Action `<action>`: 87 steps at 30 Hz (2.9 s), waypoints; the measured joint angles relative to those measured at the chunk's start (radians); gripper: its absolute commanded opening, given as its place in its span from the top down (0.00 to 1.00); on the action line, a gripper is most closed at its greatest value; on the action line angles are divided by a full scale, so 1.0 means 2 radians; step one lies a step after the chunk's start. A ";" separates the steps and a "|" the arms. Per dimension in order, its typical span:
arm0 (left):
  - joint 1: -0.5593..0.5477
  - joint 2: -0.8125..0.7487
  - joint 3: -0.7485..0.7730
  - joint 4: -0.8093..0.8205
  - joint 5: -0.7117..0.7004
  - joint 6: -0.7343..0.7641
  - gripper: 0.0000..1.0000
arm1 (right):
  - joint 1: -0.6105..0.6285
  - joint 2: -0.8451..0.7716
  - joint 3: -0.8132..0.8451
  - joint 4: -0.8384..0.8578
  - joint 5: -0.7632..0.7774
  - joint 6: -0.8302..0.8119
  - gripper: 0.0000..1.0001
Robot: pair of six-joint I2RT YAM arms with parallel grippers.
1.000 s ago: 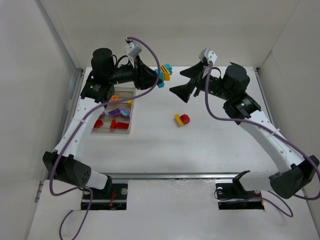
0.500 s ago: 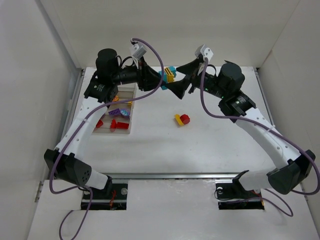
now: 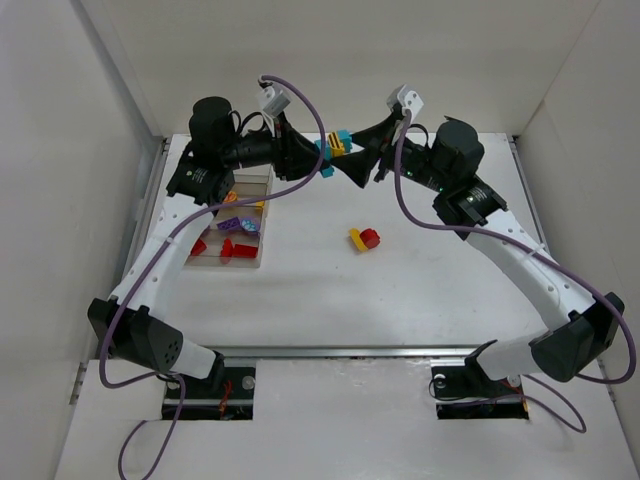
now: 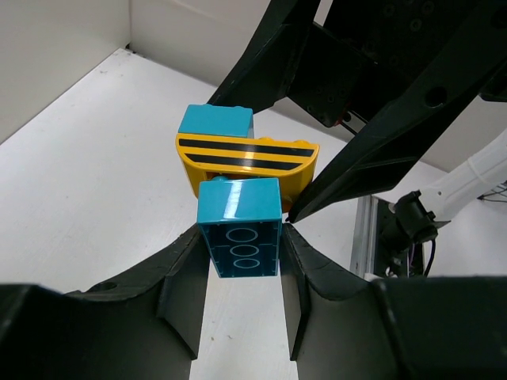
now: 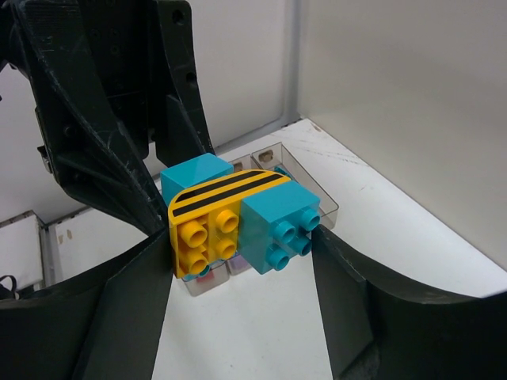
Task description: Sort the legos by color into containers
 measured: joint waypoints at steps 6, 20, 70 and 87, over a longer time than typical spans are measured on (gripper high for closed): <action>0.000 0.000 -0.001 0.000 -0.001 0.002 1.00 | 0.000 0.000 0.000 0.000 0.000 0.000 0.55; -0.004 -0.003 -0.015 -0.014 -0.010 0.017 1.00 | -0.002 -0.035 -0.072 0.081 0.076 0.043 1.00; 0.185 0.281 -0.048 0.089 -0.326 0.487 0.88 | -0.014 0.027 -0.083 0.016 0.156 0.032 1.00; 0.185 0.272 -0.049 0.074 -0.291 0.475 0.28 | -0.014 0.029 -0.068 -0.002 0.149 0.028 1.00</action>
